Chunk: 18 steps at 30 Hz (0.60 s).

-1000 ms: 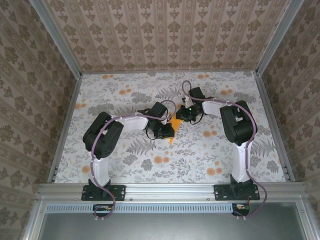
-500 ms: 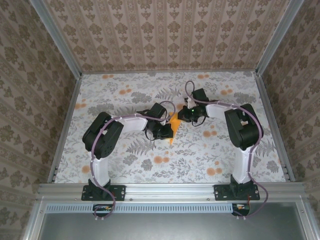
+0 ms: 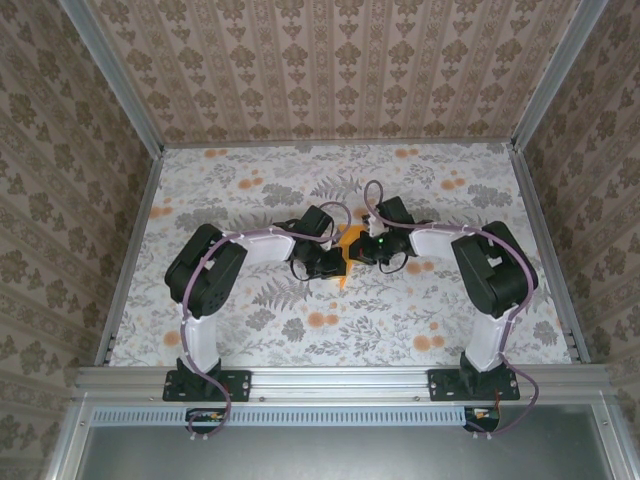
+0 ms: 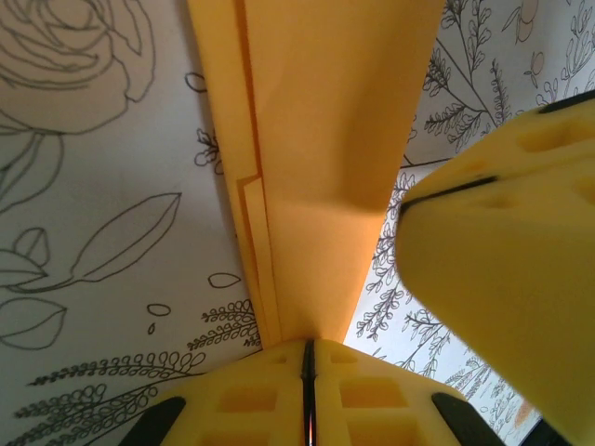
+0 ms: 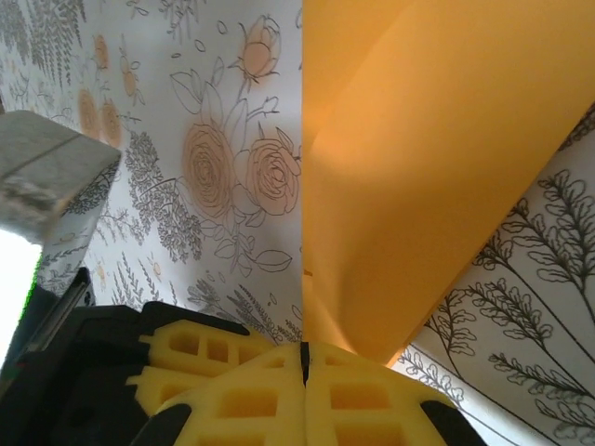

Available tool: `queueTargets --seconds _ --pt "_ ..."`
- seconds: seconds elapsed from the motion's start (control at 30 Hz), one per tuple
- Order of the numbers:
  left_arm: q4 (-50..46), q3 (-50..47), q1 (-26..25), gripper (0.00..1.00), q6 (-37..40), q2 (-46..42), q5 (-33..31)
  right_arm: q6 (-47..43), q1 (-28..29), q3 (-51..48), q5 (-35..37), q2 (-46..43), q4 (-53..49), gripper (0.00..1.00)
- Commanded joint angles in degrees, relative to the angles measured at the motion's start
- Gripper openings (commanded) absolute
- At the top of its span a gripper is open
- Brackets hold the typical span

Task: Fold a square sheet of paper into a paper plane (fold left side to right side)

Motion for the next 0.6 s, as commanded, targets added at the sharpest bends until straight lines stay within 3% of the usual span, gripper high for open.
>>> queueTargets --seconds 0.0,0.27,0.43,0.57 --pt "-4.5 -1.8 -0.4 0.1 1.0 1.5 -4.1 1.5 0.4 0.3 -1.2 2.0 1.7 0.06" --pt "-4.4 -1.4 -0.4 0.1 1.5 0.6 -3.4 0.3 0.5 2.6 0.5 4.9 -1.5 0.06" --pt "-4.6 -0.1 0.1 0.15 3.2 -4.2 -3.0 -0.2 0.7 3.4 2.9 6.6 -6.3 0.06" --pt "-2.8 0.3 0.0 0.16 3.2 -6.9 0.8 -0.6 0.6 4.3 4.0 7.7 -8.9 0.05"
